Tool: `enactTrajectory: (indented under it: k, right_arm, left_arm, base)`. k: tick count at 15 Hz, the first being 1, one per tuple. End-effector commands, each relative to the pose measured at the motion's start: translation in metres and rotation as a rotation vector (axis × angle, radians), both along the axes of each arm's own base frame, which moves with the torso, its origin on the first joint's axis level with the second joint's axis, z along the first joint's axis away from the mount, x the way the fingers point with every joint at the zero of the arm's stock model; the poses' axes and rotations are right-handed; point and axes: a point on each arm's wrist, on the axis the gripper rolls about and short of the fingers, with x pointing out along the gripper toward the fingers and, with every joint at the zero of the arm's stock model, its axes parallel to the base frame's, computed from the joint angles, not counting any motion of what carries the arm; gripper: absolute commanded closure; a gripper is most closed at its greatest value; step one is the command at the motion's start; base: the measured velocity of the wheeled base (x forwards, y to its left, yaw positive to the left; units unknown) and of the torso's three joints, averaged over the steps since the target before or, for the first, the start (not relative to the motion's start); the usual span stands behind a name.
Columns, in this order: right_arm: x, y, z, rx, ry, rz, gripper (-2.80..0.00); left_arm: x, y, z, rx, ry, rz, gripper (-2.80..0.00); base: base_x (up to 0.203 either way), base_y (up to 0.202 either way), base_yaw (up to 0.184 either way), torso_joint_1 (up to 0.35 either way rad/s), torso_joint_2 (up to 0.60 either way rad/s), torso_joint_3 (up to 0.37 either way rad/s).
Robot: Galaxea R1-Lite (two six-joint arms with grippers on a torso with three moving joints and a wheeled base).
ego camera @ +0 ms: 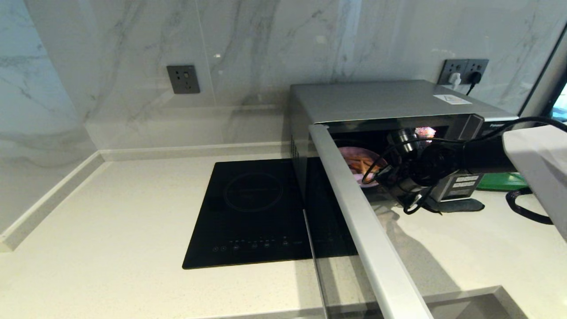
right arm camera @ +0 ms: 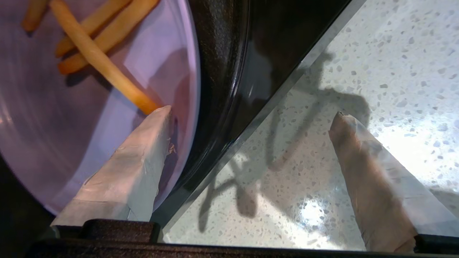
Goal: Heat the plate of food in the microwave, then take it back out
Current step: Take the plate out of the microwave
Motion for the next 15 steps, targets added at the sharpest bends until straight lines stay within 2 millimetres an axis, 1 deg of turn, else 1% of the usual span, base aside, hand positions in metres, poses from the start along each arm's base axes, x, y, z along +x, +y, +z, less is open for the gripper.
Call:
enactTrajectory:
  k: [1,5,15]
  right_arm:
    - [0.003,0.001,-0.007,-0.001,0.015,-0.006,-2.8]
    - [0.001,0.001,-0.01,-0.003,0.026,-0.006,-2.8]
    - [-0.017,-0.004,0.009,-0.014,0.037,-0.021,-2.8]
  left_arm:
    - [0.0,0.0,0.0,-0.001,0.0,0.001,0.0]
    - [0.0,0.0,0.0,-0.001,0.0,0.001,0.0]
    - [0.0,0.0,0.0,-0.001,0.0,0.001,0.0]
  base:
    - [0.0,0.0,0.0,0.0,0.0,0.0]
    - [0.0,0.0,0.0,0.0,0.0,0.0]
    - [0.0,0.0,0.0,0.0,0.0,0.0]
